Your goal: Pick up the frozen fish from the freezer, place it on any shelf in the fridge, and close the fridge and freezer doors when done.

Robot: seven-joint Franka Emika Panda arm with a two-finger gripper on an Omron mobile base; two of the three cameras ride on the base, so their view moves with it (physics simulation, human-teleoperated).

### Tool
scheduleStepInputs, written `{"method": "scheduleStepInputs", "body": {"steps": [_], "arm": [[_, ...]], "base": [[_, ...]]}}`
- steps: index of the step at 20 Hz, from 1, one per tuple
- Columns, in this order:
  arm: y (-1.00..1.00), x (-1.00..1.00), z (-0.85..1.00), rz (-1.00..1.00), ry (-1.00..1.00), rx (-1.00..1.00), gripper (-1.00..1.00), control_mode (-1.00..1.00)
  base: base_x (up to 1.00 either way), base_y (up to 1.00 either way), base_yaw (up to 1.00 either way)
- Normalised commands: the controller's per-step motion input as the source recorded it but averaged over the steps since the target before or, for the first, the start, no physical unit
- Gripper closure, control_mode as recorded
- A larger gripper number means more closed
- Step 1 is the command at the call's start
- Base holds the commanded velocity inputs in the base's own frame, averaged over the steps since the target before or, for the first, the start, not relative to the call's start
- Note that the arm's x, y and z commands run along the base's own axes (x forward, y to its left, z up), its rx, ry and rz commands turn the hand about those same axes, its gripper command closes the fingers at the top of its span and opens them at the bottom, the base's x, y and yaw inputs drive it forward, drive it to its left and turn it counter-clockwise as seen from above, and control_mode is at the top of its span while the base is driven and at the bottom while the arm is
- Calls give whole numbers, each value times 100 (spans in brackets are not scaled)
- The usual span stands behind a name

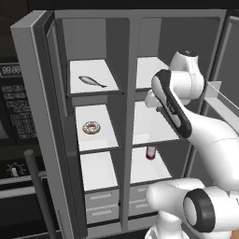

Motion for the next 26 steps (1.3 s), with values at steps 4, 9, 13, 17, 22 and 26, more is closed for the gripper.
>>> {"method": "scheduleStepInputs", "body": {"steps": [4,9,13,17,22,26], "arm": [[7,-25,0,0,-3,-4,-100,-100],[25,-31,-3,6,-18,-20,-100,-100],[22,-15,-3,8,-11,-9,-100,-100],[22,0,0,3,0,1,-100,-100],[0,0,0,0,0,0,-100,100],[0,0,0,0,0,0,-100,100]], "base": [[0,0,0],[0,0,0],[0,0,0],[0,0,0],[5,29,16],[13,8,38]]}}
